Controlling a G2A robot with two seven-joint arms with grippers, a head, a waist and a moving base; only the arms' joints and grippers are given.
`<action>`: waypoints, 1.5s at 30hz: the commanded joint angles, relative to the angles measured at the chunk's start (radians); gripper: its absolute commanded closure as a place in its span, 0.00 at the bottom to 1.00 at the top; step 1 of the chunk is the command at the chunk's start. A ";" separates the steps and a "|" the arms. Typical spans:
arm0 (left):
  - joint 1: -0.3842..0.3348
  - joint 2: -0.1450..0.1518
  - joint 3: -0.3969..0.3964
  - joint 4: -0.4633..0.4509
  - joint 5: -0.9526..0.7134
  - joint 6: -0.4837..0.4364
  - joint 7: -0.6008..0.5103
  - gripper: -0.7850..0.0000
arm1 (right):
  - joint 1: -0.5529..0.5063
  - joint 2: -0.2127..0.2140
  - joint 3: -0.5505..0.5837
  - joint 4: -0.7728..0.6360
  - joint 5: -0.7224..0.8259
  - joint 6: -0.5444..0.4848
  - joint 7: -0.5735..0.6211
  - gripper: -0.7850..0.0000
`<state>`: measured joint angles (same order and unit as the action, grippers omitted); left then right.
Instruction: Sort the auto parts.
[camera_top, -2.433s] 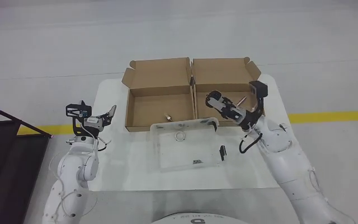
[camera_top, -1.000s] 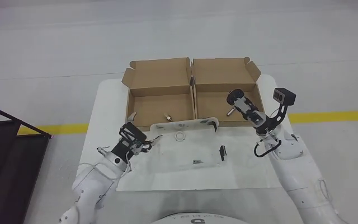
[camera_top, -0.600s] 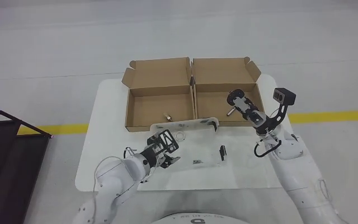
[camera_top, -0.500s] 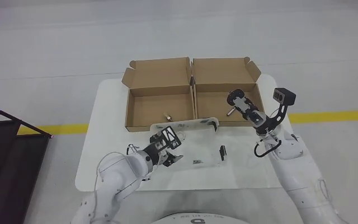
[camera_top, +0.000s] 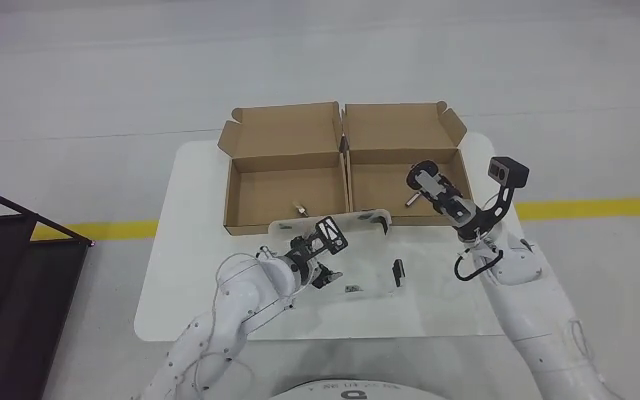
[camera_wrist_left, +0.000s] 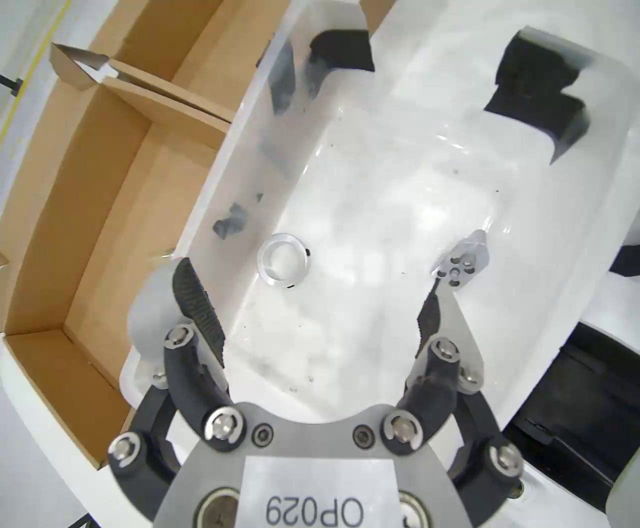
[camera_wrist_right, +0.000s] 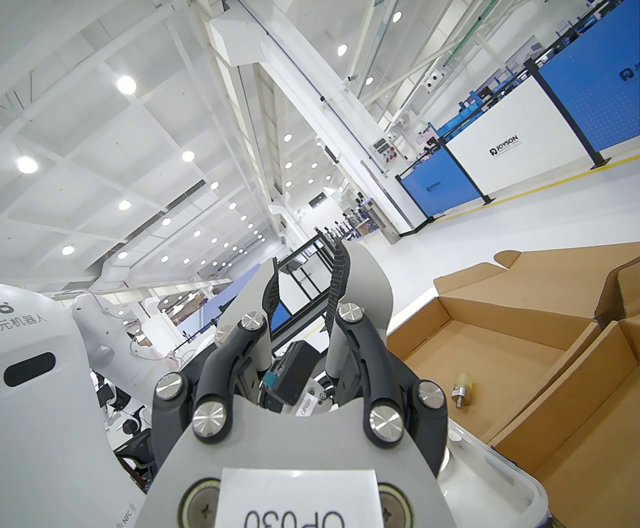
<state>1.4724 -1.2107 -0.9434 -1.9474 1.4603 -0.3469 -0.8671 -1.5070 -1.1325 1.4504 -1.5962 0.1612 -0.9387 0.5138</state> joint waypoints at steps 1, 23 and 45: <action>-0.018 -0.005 0.018 0.025 0.000 0.011 -0.004 0.02 | 0.000 0.000 0.000 0.000 0.000 0.000 0.000 0.68; -0.168 -0.061 0.120 0.284 -0.111 0.165 -0.033 0.00 | 0.000 0.000 0.000 0.000 0.000 0.000 0.000 0.56; -0.150 -0.056 0.078 0.230 -0.244 0.119 -0.006 0.03 | 0.000 0.000 0.000 0.000 0.000 0.000 0.000 0.60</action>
<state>1.3166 -1.2657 -0.8570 -1.7171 1.2241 -0.2679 -0.8882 -1.5070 -1.1325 1.4504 -1.5962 0.1612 -0.9387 0.5138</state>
